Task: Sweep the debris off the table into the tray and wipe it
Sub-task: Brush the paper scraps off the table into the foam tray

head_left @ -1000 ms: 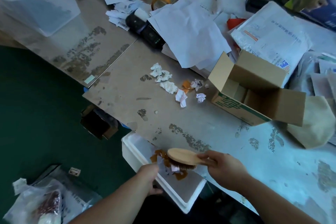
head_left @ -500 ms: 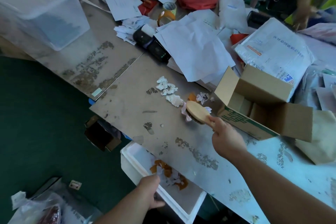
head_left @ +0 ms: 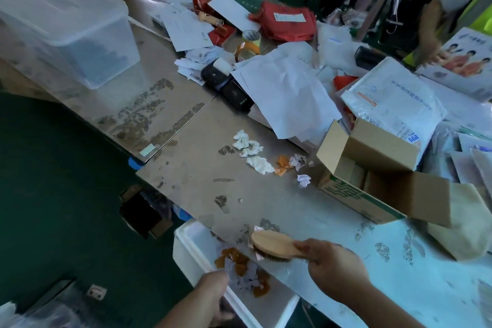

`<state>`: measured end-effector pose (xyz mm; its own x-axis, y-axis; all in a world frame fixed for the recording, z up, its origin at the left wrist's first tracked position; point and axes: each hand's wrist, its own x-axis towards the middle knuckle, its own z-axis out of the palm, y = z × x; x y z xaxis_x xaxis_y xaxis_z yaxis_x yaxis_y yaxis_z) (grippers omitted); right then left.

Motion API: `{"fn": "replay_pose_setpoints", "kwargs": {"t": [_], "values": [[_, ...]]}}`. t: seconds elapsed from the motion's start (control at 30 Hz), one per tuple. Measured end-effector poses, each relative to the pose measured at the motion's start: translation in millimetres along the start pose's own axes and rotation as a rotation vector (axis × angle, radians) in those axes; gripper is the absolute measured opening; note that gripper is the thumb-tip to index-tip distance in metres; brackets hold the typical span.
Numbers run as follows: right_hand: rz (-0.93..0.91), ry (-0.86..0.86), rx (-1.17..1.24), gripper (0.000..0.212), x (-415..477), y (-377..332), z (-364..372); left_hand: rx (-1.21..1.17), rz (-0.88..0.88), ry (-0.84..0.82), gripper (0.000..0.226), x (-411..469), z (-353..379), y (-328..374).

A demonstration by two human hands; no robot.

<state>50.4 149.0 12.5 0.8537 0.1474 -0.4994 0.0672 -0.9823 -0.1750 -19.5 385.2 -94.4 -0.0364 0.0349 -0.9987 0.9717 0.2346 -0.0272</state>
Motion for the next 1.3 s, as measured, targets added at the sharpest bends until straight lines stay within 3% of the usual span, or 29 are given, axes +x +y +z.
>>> {"fn": "replay_pose_setpoints", "kwargs": {"t": [0.13,0.23,0.4,0.67,1.1,1.3], "values": [[0.094,0.073,0.134,0.044,2,-2,-1,-0.008,0.05,-0.014,0.029,-10,-2,-7],[0.132,0.121,0.197,0.047,9,-4,0,-0.034,0.057,-0.024,0.026,-10,-4,-9],[0.113,0.032,0.194,0.051,6,-13,16,-0.038,0.056,-0.005,0.016,-17,-5,-8],[0.043,-0.04,0.14,0.053,-18,-35,36,-0.069,0.028,-0.009,0.019,-7,-14,-9],[0.171,0.291,0.196,0.055,58,-4,-11,-0.117,-0.011,-0.024,0.031,1,-14,-10],[0.275,0.179,0.233,0.065,80,21,-13,-0.143,-0.012,0.038,0.022,-19,0,-8]]}}
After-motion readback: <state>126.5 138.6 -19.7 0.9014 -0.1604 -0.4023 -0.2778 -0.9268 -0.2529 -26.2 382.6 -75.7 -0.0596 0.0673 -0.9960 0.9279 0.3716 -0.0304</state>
